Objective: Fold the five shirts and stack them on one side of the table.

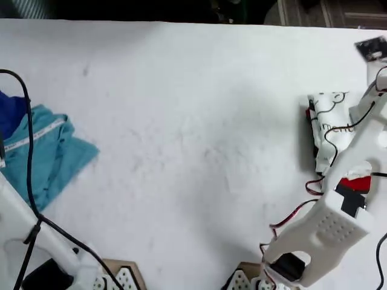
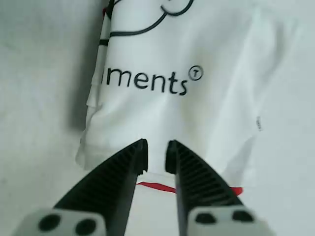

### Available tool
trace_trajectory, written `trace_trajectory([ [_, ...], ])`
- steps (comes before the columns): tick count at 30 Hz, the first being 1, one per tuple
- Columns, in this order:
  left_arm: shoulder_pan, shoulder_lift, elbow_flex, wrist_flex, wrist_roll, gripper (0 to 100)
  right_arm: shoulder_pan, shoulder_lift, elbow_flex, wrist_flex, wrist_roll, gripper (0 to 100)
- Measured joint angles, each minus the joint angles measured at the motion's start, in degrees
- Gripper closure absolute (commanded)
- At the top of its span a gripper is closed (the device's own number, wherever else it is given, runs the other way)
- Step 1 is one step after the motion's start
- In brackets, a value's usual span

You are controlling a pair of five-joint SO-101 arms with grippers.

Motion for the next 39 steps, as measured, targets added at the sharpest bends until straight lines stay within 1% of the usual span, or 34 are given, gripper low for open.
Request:
trace_trajectory([
  [2,0.0,0.0,0.0,0.0,0.0,97,-0.09,0.0,4.13,0.0,0.0,97.3],
  [8,0.0,0.0,0.0,0.0,0.0,97,-0.35,0.0,19.08,-3.6,-0.09,98.1],
  [11,0.0,0.0,0.0,0.0,0.0,97,-0.26,0.0,23.38,-2.46,-0.09,98.1],
  [16,0.0,0.0,0.0,0.0,0.0,97,-1.41,-1.58,21.27,2.2,-0.09,98.1],
  [20,0.0,0.0,0.0,0.0,0.0,97,-1.93,-6.77,16.62,3.96,-0.09,98.1],
  [25,0.0,0.0,0.09,0.0,-0.53,96,-3.16,-15.3,15.65,4.48,-0.09,98.1],
  [28,0.0,0.0,2.11,0.0,-4.75,90,-4.75,-20.22,16.26,4.48,0.0,98.1],
  [32,0.0,0.0,8.62,0.0,-11.34,80,-6.77,-26.55,22.86,4.48,0.0,98.1],
  [35,0.0,0.0,16.09,-0.44,-17.05,79,-8.35,-31.91,30.24,4.48,0.0,98.1],
  [39,0.0,2.81,25.41,-6.07,-24.97,79,-10.73,-40.35,40.09,4.48,-0.62,98.1],
])
